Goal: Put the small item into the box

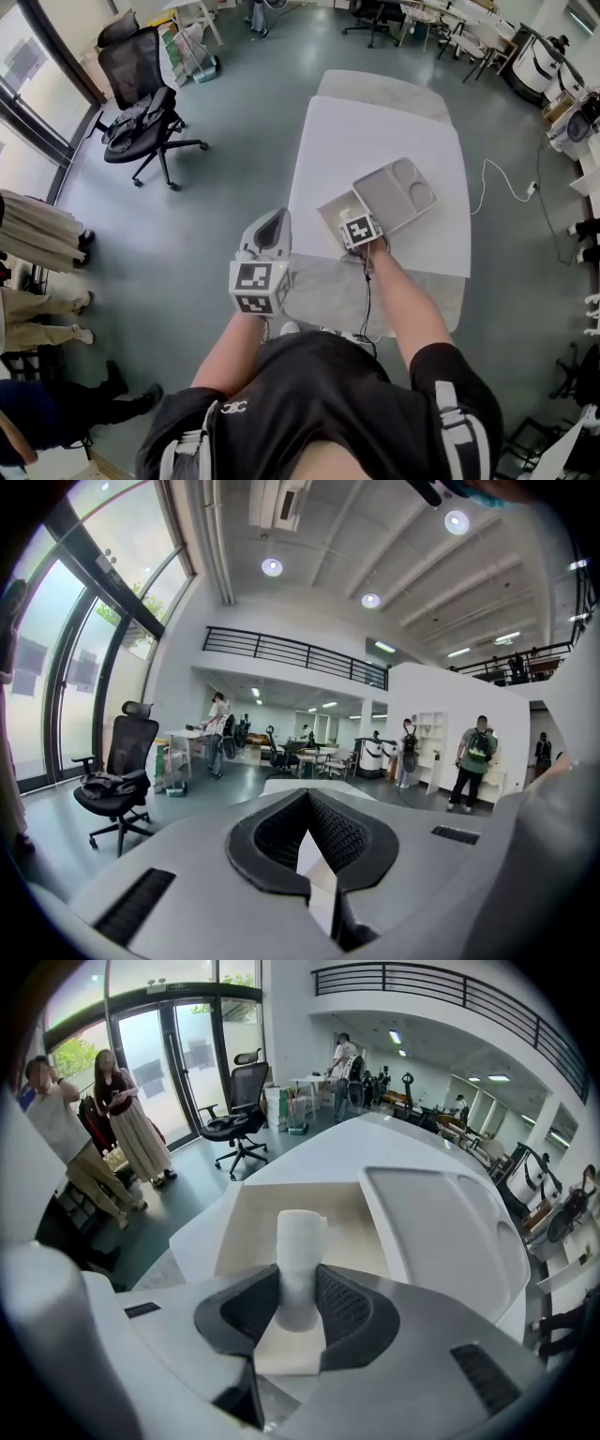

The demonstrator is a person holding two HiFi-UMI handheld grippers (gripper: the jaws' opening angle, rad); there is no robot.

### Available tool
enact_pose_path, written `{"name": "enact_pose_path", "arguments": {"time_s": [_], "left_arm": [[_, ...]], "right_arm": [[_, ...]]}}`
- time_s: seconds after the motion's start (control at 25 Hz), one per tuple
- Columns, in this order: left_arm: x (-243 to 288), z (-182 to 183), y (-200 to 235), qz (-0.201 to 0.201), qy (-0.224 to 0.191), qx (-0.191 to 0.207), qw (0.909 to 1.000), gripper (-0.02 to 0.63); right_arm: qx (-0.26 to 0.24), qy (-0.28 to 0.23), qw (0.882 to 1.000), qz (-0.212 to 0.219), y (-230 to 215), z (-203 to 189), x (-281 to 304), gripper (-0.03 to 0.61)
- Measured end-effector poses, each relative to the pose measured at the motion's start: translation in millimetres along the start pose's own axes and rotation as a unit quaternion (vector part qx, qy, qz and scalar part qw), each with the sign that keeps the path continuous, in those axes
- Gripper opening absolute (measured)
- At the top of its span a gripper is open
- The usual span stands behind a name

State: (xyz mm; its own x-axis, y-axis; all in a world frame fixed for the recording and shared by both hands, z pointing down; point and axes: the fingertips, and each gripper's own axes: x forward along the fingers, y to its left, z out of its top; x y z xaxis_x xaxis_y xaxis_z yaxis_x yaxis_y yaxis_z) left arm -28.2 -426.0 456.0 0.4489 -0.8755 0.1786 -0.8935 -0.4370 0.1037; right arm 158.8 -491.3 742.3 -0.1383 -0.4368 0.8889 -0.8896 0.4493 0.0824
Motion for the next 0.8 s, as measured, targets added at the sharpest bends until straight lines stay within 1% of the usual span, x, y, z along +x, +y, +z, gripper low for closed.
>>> {"name": "enact_pose_path", "arguments": {"time_s": [0.04, 0.12, 0.16, 0.2, 0.28, 0.44, 0.56, 0.68, 0.72, 0.8], "left_arm": [[-1, 0, 1, 0.002, 0.001, -0.001, 1.0, 0.005], [-2, -2, 3, 0.005, 0.002, -0.002, 1.0, 0.005], [-3, -2, 4, 0.006, 0.003, -0.003, 1.0, 0.005], [-4, -3, 5, 0.007, 0.003, -0.003, 1.0, 0.005], [-5, -3, 9, 0.01, 0.004, -0.004, 0.9999, 0.005], [-7, -5, 12, 0.017, 0.005, -0.006, 0.9998, 0.005], [-9, -4, 12, 0.018, 0.006, -0.006, 0.9998, 0.005], [-11, -4, 14, 0.018, 0.005, -0.006, 0.9998, 0.005], [-11, -3, 14, 0.018, 0.004, -0.005, 0.9998, 0.005], [-11, -2, 14, 0.015, 0.004, -0.004, 0.9999, 0.005]], "right_arm": [[-0.008, 0.005, 1.0, 0.002, 1, 1, 1, 0.121], [-0.017, -0.005, 0.999, 0.038, 14, 9, 5, 0.121], [-0.025, 0.01, 0.999, 0.03, 11, 6, 6, 0.121], [-0.034, 0.031, 0.999, 0.014, 5, 0, 8, 0.121], [-0.046, 0.055, 0.997, 0.005, 4, -5, 11, 0.121], [-0.061, 0.062, 0.996, 0.002, 4, -5, 14, 0.121], [-0.066, 0.056, 0.996, 0.0, 4, -3, 12, 0.129], [-0.075, 0.046, 0.996, 0.005, 9, 2, 9, 0.166], [-0.074, 0.034, 0.997, 0.018, 15, 7, 9, 0.169], [-0.065, -0.003, 0.996, 0.064, 34, 21, 8, 0.172]]}}
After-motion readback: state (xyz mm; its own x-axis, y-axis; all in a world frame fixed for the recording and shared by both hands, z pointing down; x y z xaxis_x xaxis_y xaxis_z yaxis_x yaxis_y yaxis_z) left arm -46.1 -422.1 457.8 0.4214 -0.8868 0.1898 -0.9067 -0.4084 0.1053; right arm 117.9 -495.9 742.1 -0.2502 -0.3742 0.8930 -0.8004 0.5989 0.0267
